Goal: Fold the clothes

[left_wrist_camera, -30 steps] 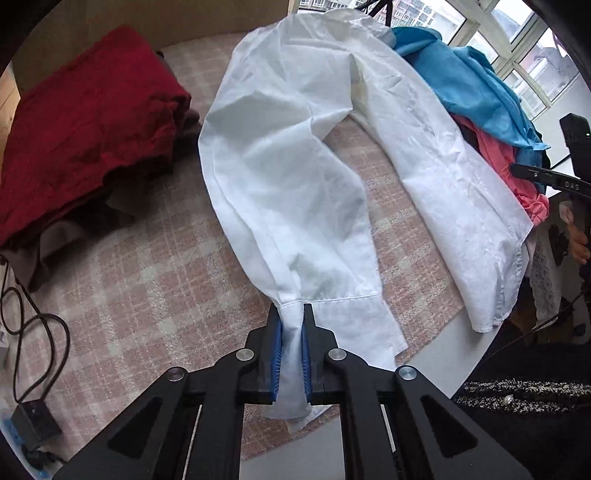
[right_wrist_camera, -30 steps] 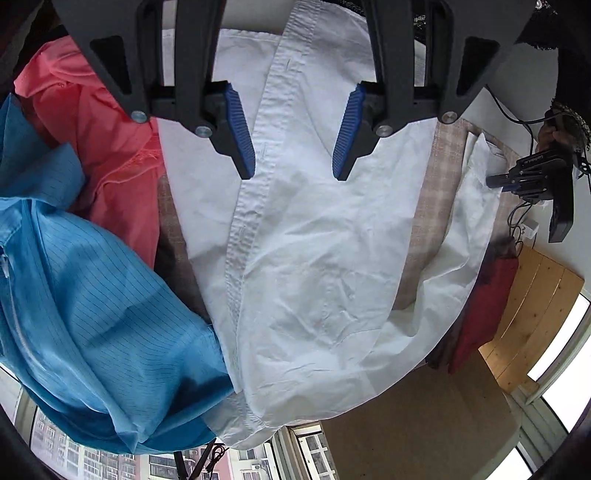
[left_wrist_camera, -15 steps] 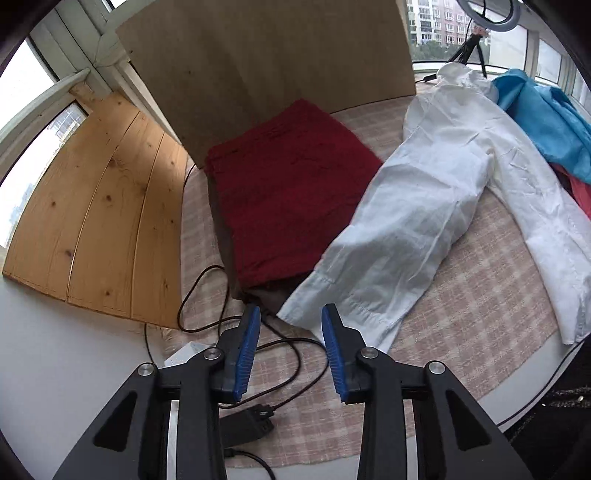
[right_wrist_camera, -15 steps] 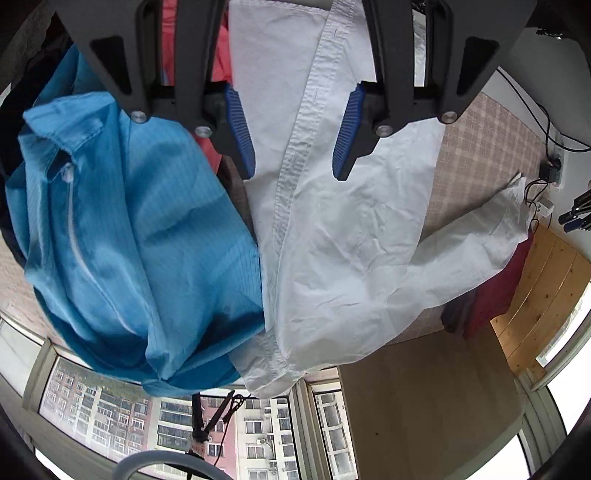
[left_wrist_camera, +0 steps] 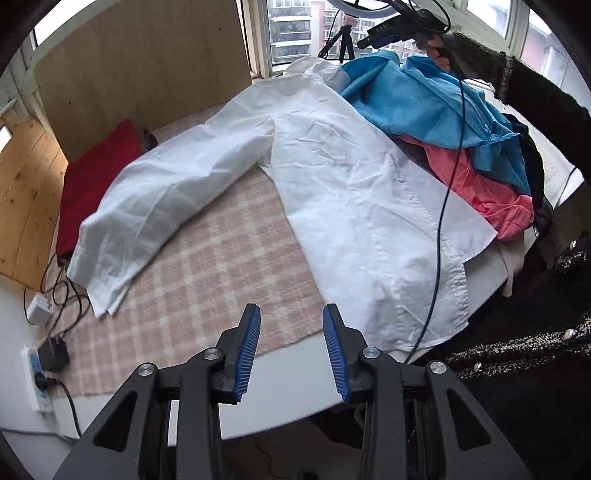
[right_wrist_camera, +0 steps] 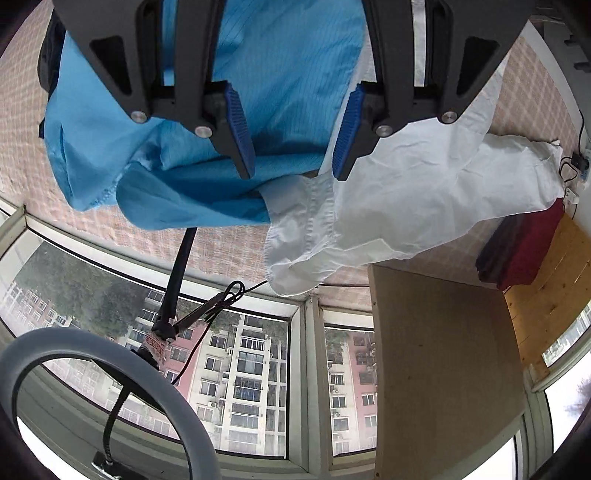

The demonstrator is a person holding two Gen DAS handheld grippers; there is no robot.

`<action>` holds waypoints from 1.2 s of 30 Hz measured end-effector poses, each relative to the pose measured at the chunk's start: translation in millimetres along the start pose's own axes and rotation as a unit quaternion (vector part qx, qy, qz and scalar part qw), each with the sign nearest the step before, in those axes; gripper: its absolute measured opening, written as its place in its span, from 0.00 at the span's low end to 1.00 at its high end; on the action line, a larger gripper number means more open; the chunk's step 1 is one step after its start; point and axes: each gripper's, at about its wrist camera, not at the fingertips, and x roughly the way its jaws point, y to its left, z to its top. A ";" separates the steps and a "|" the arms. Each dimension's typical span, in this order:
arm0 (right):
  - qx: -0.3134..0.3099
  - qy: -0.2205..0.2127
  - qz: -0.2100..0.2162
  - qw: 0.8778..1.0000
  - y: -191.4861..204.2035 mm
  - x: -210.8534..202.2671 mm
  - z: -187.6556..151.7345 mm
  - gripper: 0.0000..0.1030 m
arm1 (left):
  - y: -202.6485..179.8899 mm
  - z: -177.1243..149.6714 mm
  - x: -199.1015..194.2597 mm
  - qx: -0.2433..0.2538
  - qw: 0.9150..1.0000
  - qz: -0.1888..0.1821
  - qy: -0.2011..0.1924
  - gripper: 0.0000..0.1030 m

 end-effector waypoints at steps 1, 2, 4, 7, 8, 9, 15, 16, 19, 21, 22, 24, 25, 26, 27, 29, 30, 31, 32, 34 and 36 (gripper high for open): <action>-0.007 0.008 0.002 1.000 -7.7 11.9 6.6 0.42 | -10.8 -5.8 -2.2 -0.014 1.000 0.003 0.009 0.32; -0.013 0.020 0.006 1.000 -12.9 23.0 10.6 0.42 | -20.9 -12.0 -5.6 -0.028 0.999 0.005 0.018 0.32; -0.025 0.049 0.020 0.998 -20.0 39.8 15.7 0.42 | -39.6 -25.3 -14.5 -0.050 0.998 0.012 0.034 0.33; -0.035 0.075 0.067 0.994 -32.3 32.9 22.8 0.42 | -57.9 -48.1 -33.4 -0.074 0.995 0.032 0.060 0.33; -0.040 0.074 0.083 0.993 -37.2 21.6 25.5 0.42 | -62.5 -53.8 -36.9 -0.085 0.993 0.039 0.067 0.33; -0.052 0.065 0.095 0.992 -42.3 5.2 29.1 0.42 | -67.2 -56.9 -37.0 -0.097 0.992 0.044 0.070 0.33; -0.163 0.021 0.063 0.984 -42.9 -37.8 30.5 0.53 | -141.7 -32.4 12.9 -0.078 0.996 -0.011 0.046 0.33; -0.170 0.019 0.053 0.984 -39.2 -31.4 28.6 0.53 | -155.5 -25.2 24.4 -0.071 0.996 -0.020 0.042 0.34; -0.160 0.042 0.073 0.984 -29.0 3.8 27.8 0.53 | -183.9 -12.1 58.0 -0.057 0.997 -0.008 0.050 0.36; -0.168 0.053 0.070 0.982 -18.5 24.1 27.2 0.53 | -194.5 -8.8 75.8 -0.044 0.997 0.020 0.064 0.36; -0.173 0.056 0.067 0.981 -13.6 33.2 27.0 0.53 | -197.6 -7.3 82.8 -0.042 0.996 0.029 0.070 0.36; -0.177 0.058 0.063 0.980 -10.1 45.9 29.0 0.53 | -200.0 -4.1 90.3 -0.054 0.995 0.028 0.074 0.36; -0.175 0.061 0.065 0.981 -10.2 51.9 30.8 0.53 | -201.1 -2.1 91.7 -0.058 0.995 0.026 0.072 0.36; -0.171 0.063 0.066 0.981 -12.1 57.4 33.1 0.53 | -202.2 0.2 92.3 -0.059 0.995 0.029 0.068 0.36; -0.166 0.063 0.063 0.982 -14.5 62.3 35.6 0.53 | -202.5 2.5 93.0 -0.060 0.995 0.035 0.066 0.36; -0.156 0.066 0.060 0.984 -19.1 72.6 40.5 0.53 | -200.8 5.7 95.0 -0.065 0.995 0.043 0.068 0.33; -0.151 0.073 0.069 0.983 -20.4 78.9 42.6 0.53 | -198.2 6.1 96.2 -0.072 0.994 0.040 0.072 0.30; -0.148 0.081 0.077 0.983 -20.4 85.3 44.1 0.53 | -195.5 6.6 97.5 -0.079 0.993 0.037 0.077 0.18; -0.149 0.089 0.080 0.982 -19.0 91.7 44.6 0.53 | -192.8 7.0 98.7 -0.086 0.992 0.035 0.081 0.09; -0.161 0.101 0.072 0.979 -14.2 104.4 44.6 0.53 | -185.7 6.8 97.8 -0.106 0.991 0.018 0.084 0.04; -0.174 0.106 0.059 0.977 -9.8 115.5 43.9 0.53 | -181.1 6.9 92.8 -0.118 0.990 0.012 0.078 0.04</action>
